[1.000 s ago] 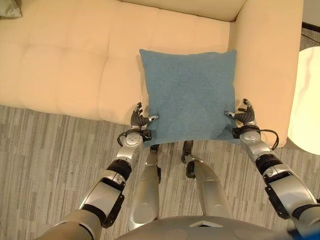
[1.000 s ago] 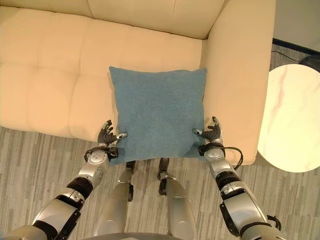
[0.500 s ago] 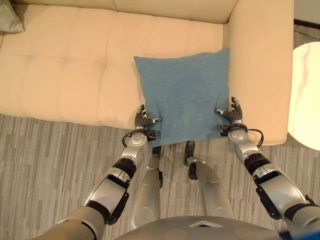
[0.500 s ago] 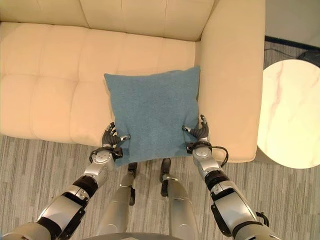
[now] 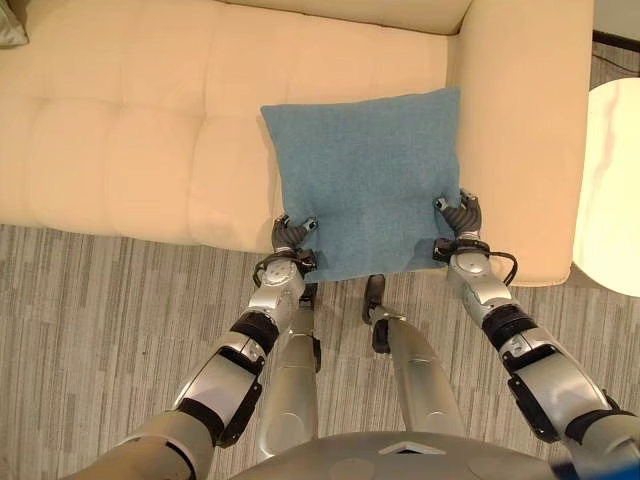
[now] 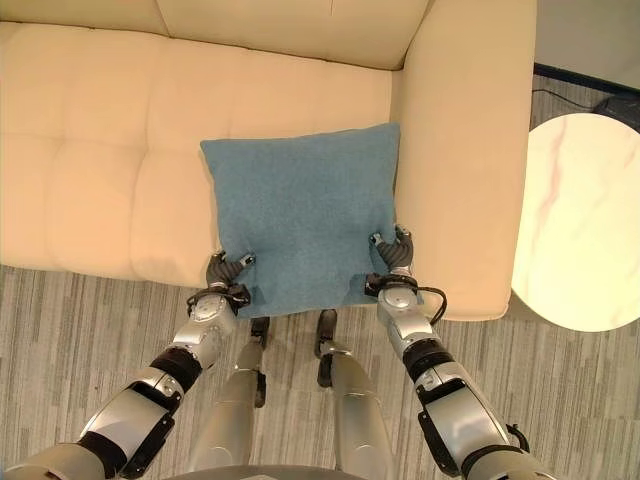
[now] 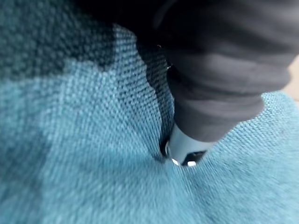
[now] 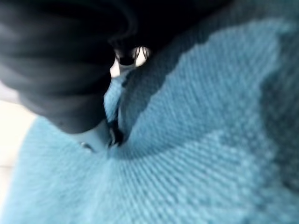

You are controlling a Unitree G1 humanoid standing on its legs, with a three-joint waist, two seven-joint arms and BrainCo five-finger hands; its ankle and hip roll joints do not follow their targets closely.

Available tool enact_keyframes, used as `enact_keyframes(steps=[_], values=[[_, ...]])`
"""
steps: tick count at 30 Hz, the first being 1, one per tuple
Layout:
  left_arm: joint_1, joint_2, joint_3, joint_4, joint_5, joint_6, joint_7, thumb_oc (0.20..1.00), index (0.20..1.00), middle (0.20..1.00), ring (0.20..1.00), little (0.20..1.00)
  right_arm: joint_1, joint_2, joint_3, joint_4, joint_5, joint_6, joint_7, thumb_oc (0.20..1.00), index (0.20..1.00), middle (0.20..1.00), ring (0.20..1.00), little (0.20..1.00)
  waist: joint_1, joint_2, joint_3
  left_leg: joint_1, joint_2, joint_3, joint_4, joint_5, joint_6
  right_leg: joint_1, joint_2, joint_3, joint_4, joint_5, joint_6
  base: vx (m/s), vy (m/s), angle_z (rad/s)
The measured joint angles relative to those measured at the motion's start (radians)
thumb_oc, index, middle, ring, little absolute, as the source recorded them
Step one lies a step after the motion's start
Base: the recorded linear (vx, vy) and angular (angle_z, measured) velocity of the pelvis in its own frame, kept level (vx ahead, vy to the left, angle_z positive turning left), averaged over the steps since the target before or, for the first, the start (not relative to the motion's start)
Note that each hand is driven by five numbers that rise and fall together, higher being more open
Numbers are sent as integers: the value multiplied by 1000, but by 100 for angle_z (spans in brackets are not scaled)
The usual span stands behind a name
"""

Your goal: Pick up all the scattered cushions and arrange them neatly on the sofa.

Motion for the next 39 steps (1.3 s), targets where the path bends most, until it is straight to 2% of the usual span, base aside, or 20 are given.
enact_keyframes(steps=[7, 10, 12, 13, 17, 18, 24, 27, 30, 32, 33, 34, 37, 39], values=[[109, -1, 18, -132, -28, -11, -2, 200, 200, 200, 200, 200, 126, 6, -52, -76, -21, -11, 20, 200, 200, 200, 200, 200, 0, 2, -1, 96, 1, 3, -30, -5, 2, 89, 0, 1, -15, -14, 15, 70, 7, 0], [247, 39, 17, -306, -25, 18, -22, 200, 200, 200, 200, 200, 272, -2, -104, -214, -30, -8, 73, 200, 200, 200, 200, 200, 2, 8, -2, 168, 1, 7, -33, -17, 8, 163, -6, 0, -22, -26, 15, 93, 29, 2], [306, 35, 19, -352, -22, 20, -46, 200, 200, 200, 200, 200, 337, 0, -119, -248, -32, -8, 98, 200, 200, 200, 200, 200, -3, 26, -16, 225, -1, 10, -30, -42, 14, 229, -8, 1, -35, -41, 29, 105, 28, 2], [329, 43, 24, -367, -16, 23, -55, 200, 200, 200, 200, 200, 362, -2, -128, -259, -43, -7, 102, 200, 200, 200, 200, 200, -4, 34, -29, 240, -4, 15, -30, -59, 6, 242, -11, 7, -33, -48, 29, 102, 25, -8], [449, 55, 58, -514, 26, 29, -92, 200, 200, 200, 200, 200, 447, -4, -172, -429, -109, -4, 137, 200, 200, 200, 200, 200, -19, 83, -65, 302, -7, 28, -31, -69, 23, 307, -11, 20, -52, -46, 27, 92, 3, -10], [455, 55, 65, -533, 33, 29, -92, 200, 200, 200, 200, 200, 453, -5, -176, -457, -118, -4, 139, 200, 200, 200, 200, 200, -20, 86, -73, 311, -6, 29, -31, -72, 24, 316, -10, 20, -53, -47, 27, 93, -31, -3], [486, 62, 84, -627, 87, 28, -110, 200, 200, 200, 200, 200, 476, -66, -191, -592, -191, -7, 157, 200, 200, 200, 200, 200, -21, 86, -92, 380, 8, 26, -30, -74, 21, 412, 8, 10, -95, -48, 28, 42, -54, 4], [501, 63, 84, -627, 113, 27, -127, 200, 200, 200, 200, 200, 476, -70, -198, -594, -226, -14, 162, 200, 200, 200, 200, 200, -20, 81, -113, 382, 12, 23, -7, -75, 19, 434, 14, -3, -98, -57, 32, 4, -48, 13], [507, 67, 84, -627, 113, 27, -127, 200, 200, 200, 200, 200, 486, -71, -197, -594, -226, -14, 170, 200, 200, 200, 200, 200, -17, 78, -114, 371, 16, 3, 32, -91, 5, 438, 18, -23, -67, -75, 8, 17, -13, 23], [524, 69, 79, -625, 113, 27, -129, 200, 200, 200, 200, 200, 510, -71, -197, -594, -227, -14, 178, 200, 200, 200, 200, 200, -11, 74, -115, 348, 14, -2, 74, -120, 2, 438, 12, -38, -41, -91, -8, -4, 64, 24], [527, 72, 67, -622, 113, 27, -129, 200, 200, 200, 200, 200, 521, -72, -197, -593, -227, -14, 177, 200, 200, 200, 200, 200, -10, 73, -115, 340, 16, 4, 95, -145, 2, 439, 7, -50, -32, -95, -12, -14, 104, 51], [527, 77, 50, -613, 114, 28, -131, 200, 200, 200, 200, 200, 540, -81, -200, -594, -227, -13, 176, 200, 200, 200, 200, 200, -19, 64, -120, 329, 28, 43, 98, -170, 7, 440, -8, -78, -33, -96, -14, 1, 129, 56], [525, 79, 37, -613, 135, 28, -133, 200, 200, 200, 200, 200, 550, -82, -208, -593, -227, -13, 173, 200, 200, 200, 200, 200, -22, 52, -126, 286, 34, 88, 132, -166, 11, 415, -27, -94, -17, -103, -16, 86, 119, 29], [534, 89, 40, -613, 143, 28, -133, 200, 200, 200, 200, 200, 550, -76, -201, -594, -227, -12, 173, 200, 200, 200, 200, 200, -19, 47, -129, 303, 27, 104, 121, -139, 20, 413, -36, -72, -7, -109, 4, 200, 200, -18]])
